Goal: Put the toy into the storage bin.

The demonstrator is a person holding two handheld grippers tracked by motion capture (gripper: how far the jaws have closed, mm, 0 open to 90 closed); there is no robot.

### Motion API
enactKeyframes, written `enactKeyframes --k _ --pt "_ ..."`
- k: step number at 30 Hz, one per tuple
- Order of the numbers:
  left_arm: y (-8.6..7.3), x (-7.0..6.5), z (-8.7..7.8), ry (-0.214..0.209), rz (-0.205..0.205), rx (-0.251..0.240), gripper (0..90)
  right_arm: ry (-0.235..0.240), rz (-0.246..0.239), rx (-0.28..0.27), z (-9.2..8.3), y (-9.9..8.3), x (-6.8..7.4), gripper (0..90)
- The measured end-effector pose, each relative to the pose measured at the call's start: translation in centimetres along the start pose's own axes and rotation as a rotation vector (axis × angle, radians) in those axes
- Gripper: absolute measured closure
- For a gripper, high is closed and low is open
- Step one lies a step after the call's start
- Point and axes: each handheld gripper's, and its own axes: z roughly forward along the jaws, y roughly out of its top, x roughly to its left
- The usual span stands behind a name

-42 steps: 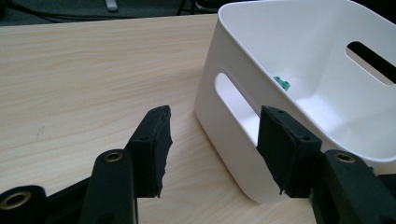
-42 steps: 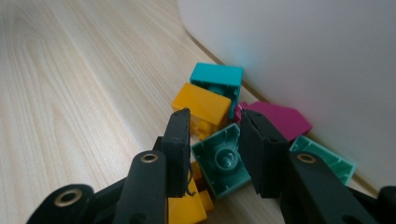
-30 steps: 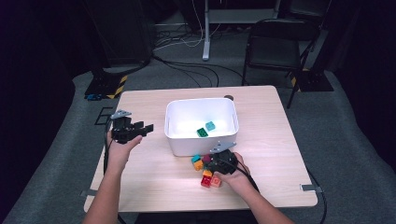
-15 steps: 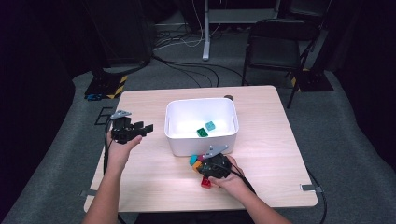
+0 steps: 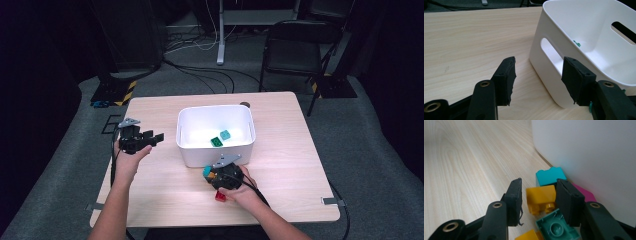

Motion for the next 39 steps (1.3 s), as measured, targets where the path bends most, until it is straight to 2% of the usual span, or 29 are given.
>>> enactKeyframes --k 4,9,18,29,30,39 --pt "-0.1 0.0 0.0 0.002 -0.001 -0.002 44.1 0.004 -0.012 0.003 0.3 0.3 0.3 56.1" --pt "-0.1 0.1 -0.2 0.005 -0.003 -0.001 44.0 -0.021 -0.053 -0.004 0.3 0.4 0.5 53.2" --pt "-0.3 0.2 -0.3 0.010 -0.006 -0.005 44.0 0.000 -0.079 0.065 1.1 0.1 0.6 56.4" --pt "-0.3 0.2 -0.4 0.010 -0.008 -0.004 44.0 0.005 -0.074 0.072 0.9 0.1 0.6 58.1" --pt "-0.3 0.2 -0.4 0.009 -0.010 -0.003 44.0 0.007 -0.062 0.070 0.8 0.1 0.6 58.2" --pt "-0.3 0.3 -0.3 0.012 -0.008 -0.003 44.0 0.028 -0.049 0.039 -0.8 1.0 0.6 58.3"
